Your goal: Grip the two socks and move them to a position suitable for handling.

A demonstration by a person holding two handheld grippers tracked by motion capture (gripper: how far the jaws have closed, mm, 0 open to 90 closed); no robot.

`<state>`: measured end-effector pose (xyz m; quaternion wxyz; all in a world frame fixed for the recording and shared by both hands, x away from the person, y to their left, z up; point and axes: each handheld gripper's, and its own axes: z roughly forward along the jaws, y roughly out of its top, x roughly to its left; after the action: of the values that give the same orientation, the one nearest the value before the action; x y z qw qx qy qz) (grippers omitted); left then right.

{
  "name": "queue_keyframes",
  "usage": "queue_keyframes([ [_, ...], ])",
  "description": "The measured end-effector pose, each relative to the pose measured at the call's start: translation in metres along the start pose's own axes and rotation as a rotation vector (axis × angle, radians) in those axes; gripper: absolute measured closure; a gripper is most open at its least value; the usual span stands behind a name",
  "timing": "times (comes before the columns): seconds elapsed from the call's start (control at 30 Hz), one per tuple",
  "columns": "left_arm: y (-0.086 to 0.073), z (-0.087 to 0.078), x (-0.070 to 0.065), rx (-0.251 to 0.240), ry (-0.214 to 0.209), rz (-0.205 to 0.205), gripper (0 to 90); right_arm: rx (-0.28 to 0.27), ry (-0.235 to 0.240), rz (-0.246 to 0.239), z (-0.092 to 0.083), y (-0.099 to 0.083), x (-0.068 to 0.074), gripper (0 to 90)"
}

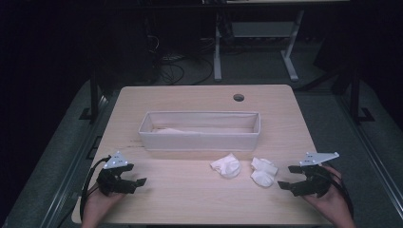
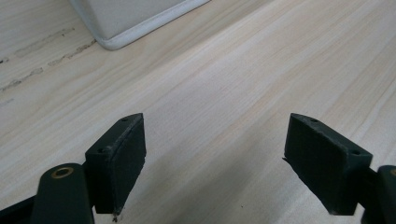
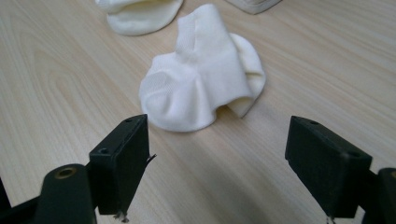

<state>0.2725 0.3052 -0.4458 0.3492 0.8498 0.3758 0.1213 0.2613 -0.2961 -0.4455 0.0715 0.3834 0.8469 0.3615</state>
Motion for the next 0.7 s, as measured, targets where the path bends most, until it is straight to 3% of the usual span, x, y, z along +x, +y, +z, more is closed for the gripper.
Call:
queue_keyframes([
  [0.27,0.000,0.002,-0.001,0.010,-0.013,0.009,21.0,0.022,0.015,-0.003,0.001,0.000,0.001,22.2],
  [0.7,0.001,0.003,-0.003,0.006,-0.033,0.017,22.1,0.016,0.065,-0.081,-0.003,0.026,0.018,26.0],
])
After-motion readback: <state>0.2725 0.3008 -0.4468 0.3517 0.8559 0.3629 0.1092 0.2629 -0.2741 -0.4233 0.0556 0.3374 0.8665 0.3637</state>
